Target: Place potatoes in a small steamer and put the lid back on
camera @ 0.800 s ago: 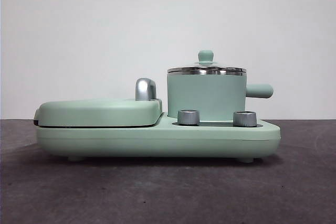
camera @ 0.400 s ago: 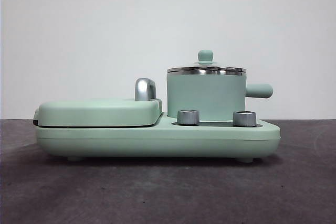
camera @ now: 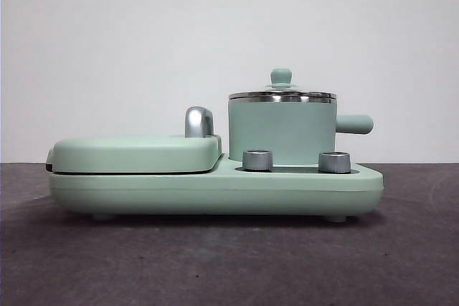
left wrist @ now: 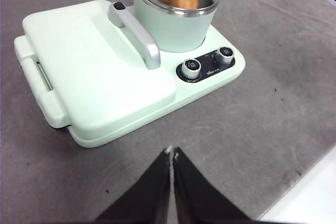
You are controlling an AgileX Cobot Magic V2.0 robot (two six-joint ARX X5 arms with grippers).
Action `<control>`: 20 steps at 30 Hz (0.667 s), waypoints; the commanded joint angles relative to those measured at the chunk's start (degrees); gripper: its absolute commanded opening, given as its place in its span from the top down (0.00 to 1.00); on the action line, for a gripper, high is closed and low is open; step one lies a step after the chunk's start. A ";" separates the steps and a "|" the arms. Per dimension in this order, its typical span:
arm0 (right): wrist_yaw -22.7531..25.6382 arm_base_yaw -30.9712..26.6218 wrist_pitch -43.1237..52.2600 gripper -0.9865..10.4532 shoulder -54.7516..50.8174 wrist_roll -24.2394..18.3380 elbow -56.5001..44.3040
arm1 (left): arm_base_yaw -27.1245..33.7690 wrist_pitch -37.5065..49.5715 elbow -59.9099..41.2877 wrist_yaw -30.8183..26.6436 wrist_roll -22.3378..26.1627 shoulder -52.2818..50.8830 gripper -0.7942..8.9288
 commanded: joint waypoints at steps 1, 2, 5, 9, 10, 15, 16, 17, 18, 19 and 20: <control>0.04 0.35 0.66 0.90 0.15 -0.46 0.37 | -0.35 0.68 0.63 -0.11 0.00 0.09 0.91; 0.02 0.35 0.68 0.90 0.15 -0.44 0.37 | -0.35 0.68 0.63 -0.13 0.00 0.09 0.91; 0.04 0.35 0.68 0.90 0.15 -0.46 0.37 | -0.35 0.68 0.63 -0.13 0.00 0.09 0.91; 0.04 0.35 0.74 0.90 0.15 -0.46 0.37 | 0.31 2.03 -0.55 -0.13 0.00 -0.59 0.91; 0.04 0.35 0.76 0.90 0.15 -0.46 0.37 | 1.14 2.60 -1.20 -0.13 0.02 -0.81 0.91; 0.04 0.35 0.76 0.90 0.15 -0.46 0.37 | 9.77 15.78 -12.26 -0.02 0.22 -4.63 0.91; 0.04 0.35 0.79 0.90 0.15 -0.46 0.37 | 12.11 18.86 -15.10 -0.02 0.33 -5.79 0.91; 0.04 0.35 0.79 0.90 0.15 -0.46 0.37 | 14.99 22.56 -18.51 -0.04 0.90 -7.37 0.91; 0.04 0.35 0.79 0.90 0.15 -0.46 0.37 | 17.99 26.14 -21.90 -0.04 0.92 -9.05 0.91; 0.02 0.35 0.79 0.90 0.15 -0.44 0.37 | 20.70 29.00 -24.94 -0.04 0.85 -10.62 0.91; 0.04 0.35 0.79 0.90 0.15 -0.46 0.37 | 23.82 31.82 -28.50 -0.04 0.85 -12.57 0.91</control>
